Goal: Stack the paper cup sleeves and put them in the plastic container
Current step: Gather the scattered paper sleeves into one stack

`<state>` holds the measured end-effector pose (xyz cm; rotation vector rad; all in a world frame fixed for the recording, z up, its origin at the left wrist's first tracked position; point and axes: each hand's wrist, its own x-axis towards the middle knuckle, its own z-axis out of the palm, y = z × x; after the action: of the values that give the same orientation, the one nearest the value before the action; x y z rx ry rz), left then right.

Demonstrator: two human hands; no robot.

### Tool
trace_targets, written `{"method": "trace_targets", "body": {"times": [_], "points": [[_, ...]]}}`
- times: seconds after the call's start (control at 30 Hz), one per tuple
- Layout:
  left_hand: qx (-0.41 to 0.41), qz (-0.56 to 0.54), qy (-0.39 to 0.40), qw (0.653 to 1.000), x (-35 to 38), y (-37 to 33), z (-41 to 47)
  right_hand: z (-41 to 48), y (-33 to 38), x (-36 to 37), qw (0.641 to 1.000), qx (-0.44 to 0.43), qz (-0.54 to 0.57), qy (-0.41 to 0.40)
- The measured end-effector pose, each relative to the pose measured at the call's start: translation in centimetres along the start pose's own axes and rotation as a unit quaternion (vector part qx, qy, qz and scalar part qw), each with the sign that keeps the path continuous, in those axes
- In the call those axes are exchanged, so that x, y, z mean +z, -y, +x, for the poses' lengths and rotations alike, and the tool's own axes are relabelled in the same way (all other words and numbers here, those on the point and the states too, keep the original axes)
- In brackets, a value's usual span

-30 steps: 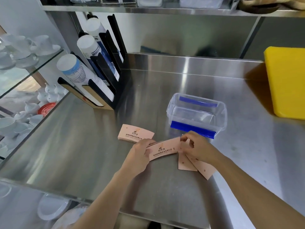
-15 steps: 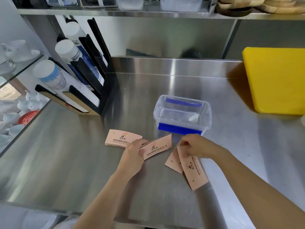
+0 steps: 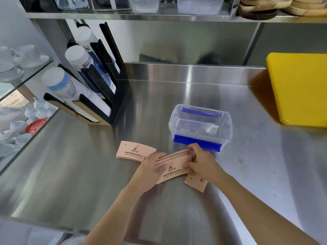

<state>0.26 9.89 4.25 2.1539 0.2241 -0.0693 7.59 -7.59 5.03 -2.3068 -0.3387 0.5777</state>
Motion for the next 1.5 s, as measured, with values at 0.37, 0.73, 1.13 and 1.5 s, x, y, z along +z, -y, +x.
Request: {"method": "trace_targets", "body": {"times": [0.37,0.73,1.13,1.5], "points": [[0.011,0.036,-0.072,0.997,0.0,0.8,0.5,1.0,-2.9,-2.0,0.939,-0.094,-0.282,0.172],[0.008,0.022,-0.063,0.998,0.4,0.9,1.1,1.7,-2.3,-2.5,0.946,-0.037,-0.292,0.138],[0.065,0.007,-0.024,0.998,0.7,0.0,1.0,-0.2,0.9,0.6,0.947,-0.215,-0.228,-0.064],[0.069,0.037,-0.028,0.997,1.3,0.2,1.0,0.1,-0.5,0.5,0.980,-0.152,-0.123,-0.035]]}}
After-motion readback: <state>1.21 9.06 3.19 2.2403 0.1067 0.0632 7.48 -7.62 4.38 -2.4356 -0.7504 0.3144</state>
